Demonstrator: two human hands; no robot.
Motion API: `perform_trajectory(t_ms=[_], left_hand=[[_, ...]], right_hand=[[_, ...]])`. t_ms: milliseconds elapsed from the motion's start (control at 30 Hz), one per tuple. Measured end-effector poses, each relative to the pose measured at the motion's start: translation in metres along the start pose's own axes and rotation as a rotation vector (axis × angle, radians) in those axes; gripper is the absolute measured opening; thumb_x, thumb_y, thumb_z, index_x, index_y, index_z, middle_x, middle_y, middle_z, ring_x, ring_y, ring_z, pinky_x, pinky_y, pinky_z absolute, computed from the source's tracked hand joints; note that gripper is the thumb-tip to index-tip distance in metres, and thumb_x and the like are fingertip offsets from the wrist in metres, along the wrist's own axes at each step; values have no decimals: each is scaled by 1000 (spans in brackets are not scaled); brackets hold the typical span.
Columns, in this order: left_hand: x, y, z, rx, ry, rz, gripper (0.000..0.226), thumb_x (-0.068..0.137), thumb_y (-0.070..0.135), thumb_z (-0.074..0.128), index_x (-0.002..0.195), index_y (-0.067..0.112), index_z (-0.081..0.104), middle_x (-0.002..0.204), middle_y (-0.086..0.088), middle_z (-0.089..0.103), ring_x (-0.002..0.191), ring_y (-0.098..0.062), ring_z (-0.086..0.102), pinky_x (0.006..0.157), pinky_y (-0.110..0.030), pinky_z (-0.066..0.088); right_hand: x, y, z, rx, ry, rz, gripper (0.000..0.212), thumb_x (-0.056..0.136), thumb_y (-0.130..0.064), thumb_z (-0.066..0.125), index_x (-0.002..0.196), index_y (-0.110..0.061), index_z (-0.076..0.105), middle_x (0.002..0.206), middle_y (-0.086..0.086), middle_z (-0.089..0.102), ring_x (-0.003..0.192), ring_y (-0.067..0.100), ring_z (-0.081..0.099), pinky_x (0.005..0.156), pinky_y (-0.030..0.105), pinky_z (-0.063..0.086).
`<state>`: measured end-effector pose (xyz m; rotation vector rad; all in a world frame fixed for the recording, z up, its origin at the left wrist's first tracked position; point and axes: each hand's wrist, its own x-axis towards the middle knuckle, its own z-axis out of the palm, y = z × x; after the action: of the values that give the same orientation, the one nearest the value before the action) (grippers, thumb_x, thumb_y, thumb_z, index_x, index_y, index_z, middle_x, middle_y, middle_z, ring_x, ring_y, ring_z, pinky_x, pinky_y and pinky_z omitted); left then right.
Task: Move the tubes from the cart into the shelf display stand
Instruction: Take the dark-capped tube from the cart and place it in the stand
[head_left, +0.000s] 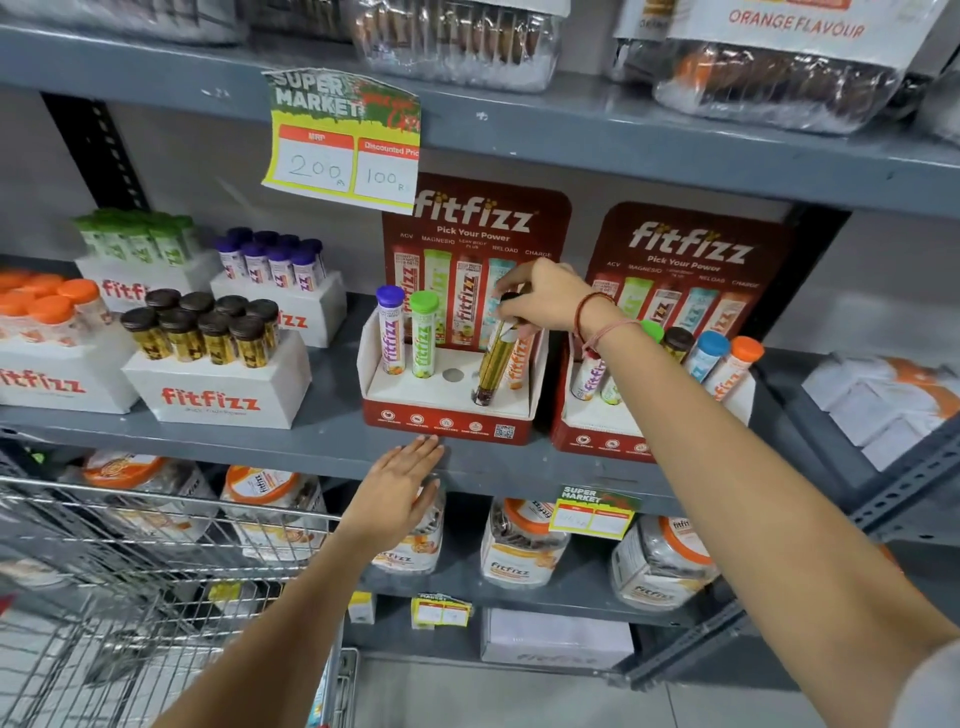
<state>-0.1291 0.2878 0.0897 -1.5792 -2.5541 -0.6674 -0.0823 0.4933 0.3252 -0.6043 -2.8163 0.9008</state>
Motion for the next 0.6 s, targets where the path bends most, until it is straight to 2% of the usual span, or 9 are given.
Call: perform_trajectory(t_ms=[33, 133, 267, 367, 400, 433, 500, 533, 600], left_hand=[[0, 0, 0, -3, 3, 1, 45, 97, 27, 40, 139, 13, 34, 148, -7, 35, 139, -19, 27, 115, -35, 15], [0, 1, 0, -8, 4, -3, 45, 97, 29, 39, 140, 14, 33, 149, -6, 34, 139, -18, 26, 115, -35, 14], [0, 0, -1, -2, 0, -7, 46, 97, 30, 38, 140, 15, 31, 150, -5, 32, 140, -17, 24, 116, -35, 14], [-1, 1, -1, -8, 5, -3, 46, 97, 29, 40, 140, 14, 32, 150, -5, 33, 139, -18, 25, 116, -36, 15], [-1, 1, -1, -11, 9, -3, 46, 97, 28, 40, 140, 14, 32, 149, -6, 33, 139, -18, 26, 116, -37, 16], [-1, 1, -1, -12, 9, -5, 46, 97, 28, 41, 139, 14, 33, 149, -6, 34, 139, -18, 26, 116, -37, 16], [0, 2, -2, -9, 9, -10, 46, 97, 28, 40, 140, 14, 32, 149, -5, 33, 139, -18, 25, 116, -36, 15], [0, 2, -1, -6, 7, -12, 46, 97, 28, 40, 140, 14, 32, 149, -5, 33, 139, -18, 25, 116, -36, 15], [0, 3, 0, 2, 9, -22, 46, 97, 30, 38, 140, 15, 32, 150, -4, 32, 140, -17, 25, 116, -35, 14]], right_hand=[[1, -3, -1, 28, -34, 18, 29, 80, -7, 64, 108, -8, 68, 110, 10, 64, 97, 22, 63, 83, 33, 58], [1, -12, -4, 67, -96, 28, 20, 77, 0, 63, 94, -7, 71, 92, 6, 65, 71, 14, 65, 80, 32, 60], [0, -20, -4, -30, -85, -13, 28, 72, -3, 66, 100, -11, 69, 108, 15, 68, 87, 21, 68, 85, 43, 58], [4, -21, 1, -114, -42, 2, 15, 76, -11, 66, 90, -8, 65, 117, 20, 59, 87, 24, 68, 83, 40, 59], [6, -21, 3, -191, -13, 2, 13, 78, -20, 65, 80, -8, 60, 117, 21, 57, 90, 26, 66, 82, 40, 57], [8, -21, 5, -266, 19, 1, 23, 80, -28, 63, 68, -13, 50, 113, 19, 57, 91, 26, 61, 78, 35, 54], [10, -21, 9, -325, 115, -19, 40, 81, -36, 61, 58, -19, 34, 96, 16, 53, 79, 22, 54, 63, 26, 44], [12, -20, 11, -324, 154, -22, 41, 82, -36, 61, 57, -18, 34, 92, 14, 51, 73, 22, 54, 59, 27, 44], [15, -20, 13, -302, 155, 14, 33, 85, -32, 59, 65, -10, 46, 97, 15, 53, 77, 27, 63, 68, 34, 55]])
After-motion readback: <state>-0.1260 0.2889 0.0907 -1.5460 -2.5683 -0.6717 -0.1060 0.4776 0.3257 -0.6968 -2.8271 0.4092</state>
